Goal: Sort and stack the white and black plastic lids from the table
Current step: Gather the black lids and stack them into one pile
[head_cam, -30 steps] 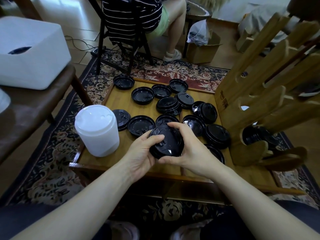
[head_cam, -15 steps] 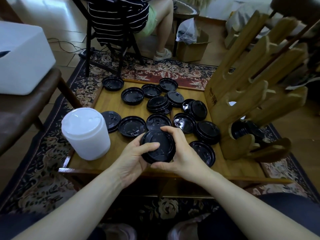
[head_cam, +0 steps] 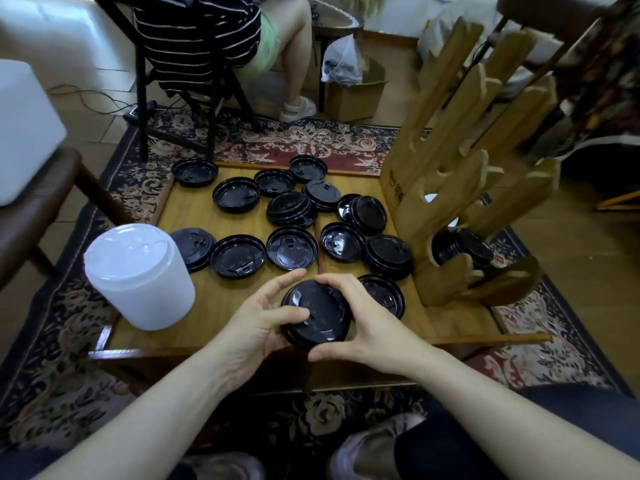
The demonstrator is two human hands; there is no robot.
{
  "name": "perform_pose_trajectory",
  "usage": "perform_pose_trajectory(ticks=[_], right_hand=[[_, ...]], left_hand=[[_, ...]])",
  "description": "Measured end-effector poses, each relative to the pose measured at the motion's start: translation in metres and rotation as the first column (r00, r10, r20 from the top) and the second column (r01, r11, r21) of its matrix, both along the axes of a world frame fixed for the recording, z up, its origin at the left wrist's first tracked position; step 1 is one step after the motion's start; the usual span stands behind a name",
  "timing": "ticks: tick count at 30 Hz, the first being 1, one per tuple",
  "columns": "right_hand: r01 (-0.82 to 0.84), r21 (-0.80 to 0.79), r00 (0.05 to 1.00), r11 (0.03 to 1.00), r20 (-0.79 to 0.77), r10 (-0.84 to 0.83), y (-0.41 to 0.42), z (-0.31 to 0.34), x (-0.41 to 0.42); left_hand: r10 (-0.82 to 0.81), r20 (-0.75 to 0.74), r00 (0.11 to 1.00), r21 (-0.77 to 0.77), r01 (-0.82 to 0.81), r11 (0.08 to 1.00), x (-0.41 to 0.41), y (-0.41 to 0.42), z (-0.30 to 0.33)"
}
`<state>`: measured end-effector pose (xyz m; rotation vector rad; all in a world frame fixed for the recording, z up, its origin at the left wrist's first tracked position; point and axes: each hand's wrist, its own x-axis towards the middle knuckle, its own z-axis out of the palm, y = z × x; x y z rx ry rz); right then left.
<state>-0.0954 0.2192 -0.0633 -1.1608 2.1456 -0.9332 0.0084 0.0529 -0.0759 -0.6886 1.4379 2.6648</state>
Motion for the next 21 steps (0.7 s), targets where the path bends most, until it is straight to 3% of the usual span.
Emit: perform_pose_trajectory(ticks=[3, 8, 13, 15, 17, 19, 21], right_hand=[[-0.008, 0.102, 0.998, 0.995, -0.061, 0.014, 0.004, 0.008, -0.012], [0.255, 0.418, 0.905, 0.872, -0.421, -0.063, 0.015, 0.008, -0.037], [0.222, 0.557, 0.888, 0.800, -0.455, 0.070, 0.014, -0.005, -0.036], [0.206, 0.535, 0.899, 0.819, -0.433, 0.058, 0.009, 0.000, -0.036], [0.229, 0.440, 0.936, 0.868, -0.343, -0.073, 0.003, 0.012, -0.038], [0.277, 0.266, 0.959, 0.923, -0.142, -0.247, 0.000, 0.026, -0.041], [0.357, 0.080, 0.920, 0.931, 0.144, -0.365, -0.001, 0.038, -0.043]], left_hand=[[0.028, 0.032, 0.999, 0.004, -0.028, 1.000, 0.000, -0.002, 0.000], [0.144, 0.073, 0.987, -0.002, -0.144, 0.990, -0.005, -0.011, 0.002], [0.177, 0.108, 0.978, -0.024, -0.175, 0.984, -0.005, -0.015, 0.001], [0.192, 0.125, 0.973, -0.034, -0.189, 0.981, -0.005, -0.016, 0.000], [0.220, 0.132, 0.967, -0.024, -0.219, 0.976, -0.004, -0.019, 0.000], [0.247, 0.131, 0.960, -0.013, -0.248, 0.969, -0.005, -0.021, 0.002], [0.273, 0.133, 0.953, -0.014, -0.274, 0.962, -0.007, -0.021, 0.004]])
